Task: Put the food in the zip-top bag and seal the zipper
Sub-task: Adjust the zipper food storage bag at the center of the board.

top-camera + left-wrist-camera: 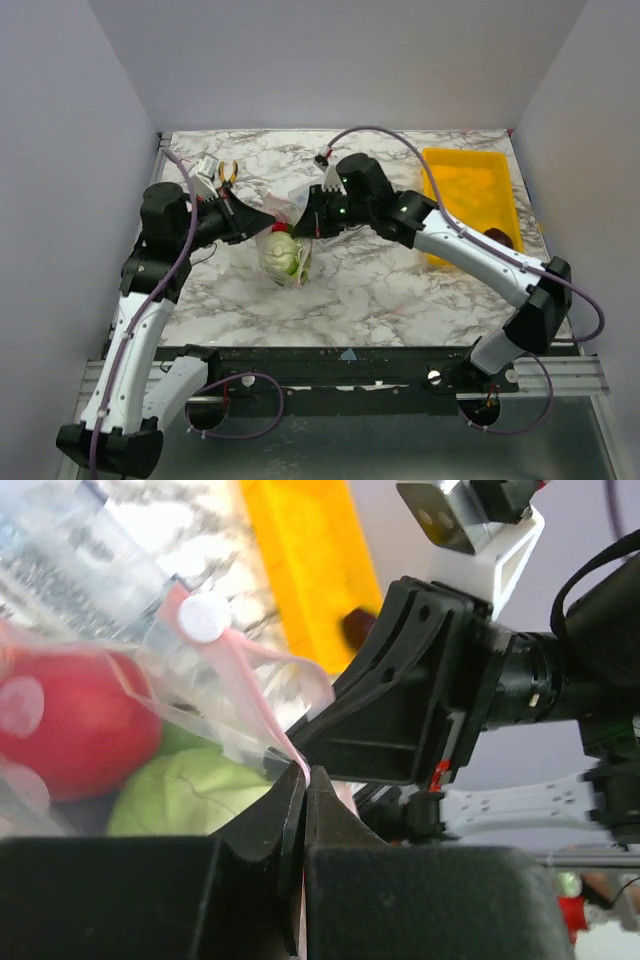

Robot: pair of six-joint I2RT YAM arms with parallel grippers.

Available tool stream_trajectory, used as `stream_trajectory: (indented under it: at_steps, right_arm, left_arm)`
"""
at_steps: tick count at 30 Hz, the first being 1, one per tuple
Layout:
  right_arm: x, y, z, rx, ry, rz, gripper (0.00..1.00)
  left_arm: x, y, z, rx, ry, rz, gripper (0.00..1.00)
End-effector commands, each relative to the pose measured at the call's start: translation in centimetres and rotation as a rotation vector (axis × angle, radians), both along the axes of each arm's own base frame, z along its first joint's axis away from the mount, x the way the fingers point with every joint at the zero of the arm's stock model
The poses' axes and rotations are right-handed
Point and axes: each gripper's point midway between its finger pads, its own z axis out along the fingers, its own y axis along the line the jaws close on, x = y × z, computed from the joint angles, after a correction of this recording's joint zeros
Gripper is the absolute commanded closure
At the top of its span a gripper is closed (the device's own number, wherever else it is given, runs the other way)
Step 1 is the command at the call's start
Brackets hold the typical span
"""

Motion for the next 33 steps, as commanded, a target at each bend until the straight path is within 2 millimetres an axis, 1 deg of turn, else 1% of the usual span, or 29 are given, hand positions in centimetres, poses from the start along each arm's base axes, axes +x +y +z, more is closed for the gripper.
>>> stream_trajectory:
  at_steps: [1,2,3,5,8,9,10,11,12,13,14,15,16,17,19,20,21,22,23,24,27,29,30,31,33]
  right_arm:
    - [-4.1,-0.9,10.2,0.165,0.027,0.083,1.00]
    - [-4.7,-1.0,11.0,0.184,0.032,0.106,1.00]
    - [-5.1,-1.1,11.1,0.201,0.034,0.116,1.00]
    - [-5.2,-1.3,9.6,0.191,0.046,0.106,1.00]
    - [-4.7,-1.8,6.6,0.138,0.041,0.076,1.00]
    - [-4.4,-1.7,5.6,0.114,0.039,0.071,1.00]
    - [-4.1,-1.7,4.7,0.087,0.031,0.073,1.00]
    - [-3.6,-1.8,3.7,0.044,0.032,0.060,1.00]
    - [-3.0,-1.7,3.3,0.012,0.025,0.049,1.00]
    - [-2.6,-1.8,3.6,-0.010,0.011,0.042,1.00]
    - [-2.3,-1.6,4.2,-0.011,-0.006,0.046,1.00]
    - [-2.3,-1.4,5.6,0.011,-0.021,0.055,1.00]
    - [-2.4,-1.1,6.9,0.037,-0.036,0.068,1.00]
    - [-2.7,-0.8,8.7,0.073,-0.056,0.087,1.00]
    - [-3.3,-0.3,11.0,0.115,-0.077,0.118,1.00]
    - [-3.6,-0.1,11.5,0.126,-0.076,0.135,1.00]
    - [-3.7,0.0,11.8,0.133,-0.072,0.144,1.00]
    - [-3.9,0.1,11.7,0.135,-0.067,0.154,1.00]
    - [-4.1,0.2,11.4,0.140,-0.060,0.159,1.00]
    - [-4.3,0.3,10.8,0.145,-0.048,0.167,1.00]
    - [-4.6,0.4,8.7,0.151,-0.020,0.171,1.00]
    - [-4.6,0.6,7.5,0.152,-0.004,0.176,1.00]
    - [-4.7,0.7,7.1,0.146,0.002,0.183,1.00]
    - [-4.6,0.7,7.0,0.140,-0.003,0.190,1.00]
    - [-4.3,0.8,7.3,0.132,-0.031,0.195,1.00]
  left_arm:
    - [-3.8,0.6,7.0,-0.188,-0.047,0.086,1.00]
    - [-4.3,0.8,7.2,-0.214,-0.043,0.107,1.00]
    - [-4.5,1.1,7.0,-0.248,-0.022,0.135,1.00]
    - [-4.1,1.4,5.3,-0.304,0.040,0.194,1.00]
    - [-2.4,1.9,-0.5,-0.297,0.194,0.286,1.00]
    - [-2.0,2.1,-2.1,-0.279,0.248,0.310,1.00]
    - [-1.7,1.9,-3.4,-0.275,0.305,0.314,1.00]
    - [-1.7,1.4,-3.5,-0.284,0.322,0.281,1.00]
    - [-1.5,0.9,-2.9,-0.301,0.312,0.245,1.00]
    - [-1.6,0.4,-2.0,-0.319,0.310,0.209,1.00]
    - [-1.8,0.2,-0.5,-0.331,0.289,0.189,1.00]
    - [-1.9,0.3,1.3,-0.337,0.246,0.183,1.00]
    - [-2.2,0.5,2.5,-0.336,0.217,0.188,1.00]
    - [-2.6,0.7,4.3,-0.338,0.170,0.190,1.00]
    - [-3.5,1.2,6.7,-0.346,0.101,0.204,1.00]
    - [-3.9,1.4,7.2,-0.352,0.078,0.209,1.00]
    - [-4.1,1.5,7.4,-0.359,0.071,0.212,1.00]
    - [-4.3,1.6,7.2,-0.366,0.073,0.217,1.00]
    - [-4.3,1.6,6.6,-0.365,0.086,0.219,1.00]
    - [-4.2,1.5,5.8,-0.361,0.098,0.216,1.00]
    - [-3.3,1.2,1.8,-0.329,0.188,0.217,1.00]
    - [-2.8,1.1,0.4,-0.305,0.226,0.220,1.00]
    - [-2.8,1.1,0.4,-0.301,0.234,0.222,1.00]
    - [-2.7,1.2,0.8,-0.303,0.216,0.225,1.00]
    - [-2.7,1.5,2.6,-0.318,0.142,0.236,1.00]
